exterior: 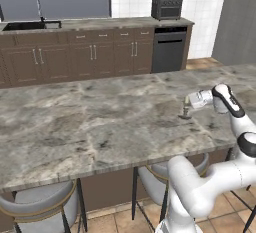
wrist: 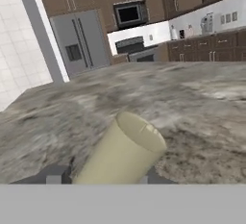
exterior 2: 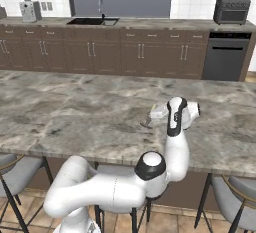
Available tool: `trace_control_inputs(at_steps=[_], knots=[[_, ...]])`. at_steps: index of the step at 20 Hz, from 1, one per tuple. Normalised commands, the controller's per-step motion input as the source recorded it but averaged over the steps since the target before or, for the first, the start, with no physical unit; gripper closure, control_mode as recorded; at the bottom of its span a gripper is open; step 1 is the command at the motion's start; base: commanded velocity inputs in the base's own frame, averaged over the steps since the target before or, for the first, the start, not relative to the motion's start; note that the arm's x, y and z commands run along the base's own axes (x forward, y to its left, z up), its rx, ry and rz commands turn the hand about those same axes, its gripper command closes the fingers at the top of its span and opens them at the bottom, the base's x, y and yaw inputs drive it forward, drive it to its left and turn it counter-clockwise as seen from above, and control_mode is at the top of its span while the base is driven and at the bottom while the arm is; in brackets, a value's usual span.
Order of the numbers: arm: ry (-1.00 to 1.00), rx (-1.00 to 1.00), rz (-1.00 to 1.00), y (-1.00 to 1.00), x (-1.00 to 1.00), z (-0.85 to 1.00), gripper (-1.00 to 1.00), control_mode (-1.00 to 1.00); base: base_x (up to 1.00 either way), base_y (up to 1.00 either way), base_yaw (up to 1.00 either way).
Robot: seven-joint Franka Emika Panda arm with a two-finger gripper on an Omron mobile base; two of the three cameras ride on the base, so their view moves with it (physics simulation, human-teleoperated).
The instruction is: Get the candle and the liquor from the cabinet and move them to the dining counter.
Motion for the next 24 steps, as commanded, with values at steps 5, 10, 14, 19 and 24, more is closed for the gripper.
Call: trace_control_inputs(at_steps=[5, 10, 14, 19, 24], knots=[[-0.09, -0.03, 0.0, 0.27, -0.15, 0.0, 1.0, -1.0, 0.0, 0.0, 0.0], [-0.02, -0.04, 0.0, 0.33, -0.17, 0.0, 1.0, -1.0, 0.0, 0.0, 0.0], [-0.04, -0.05, 0.0, 0.22, -0.16, -0.04, 1.0, -1.0, 0.0, 0.0, 0.0], [-0.11, -0.03, 0.0, 0.05, -0.27, -0.11, 1.0, -1.0, 0.0, 0.0, 0.0], [-0.19, -0.01, 0.0, 0.0, -0.32, -0.12, 1.0, -1.0, 0.0, 0.0, 0.0]])
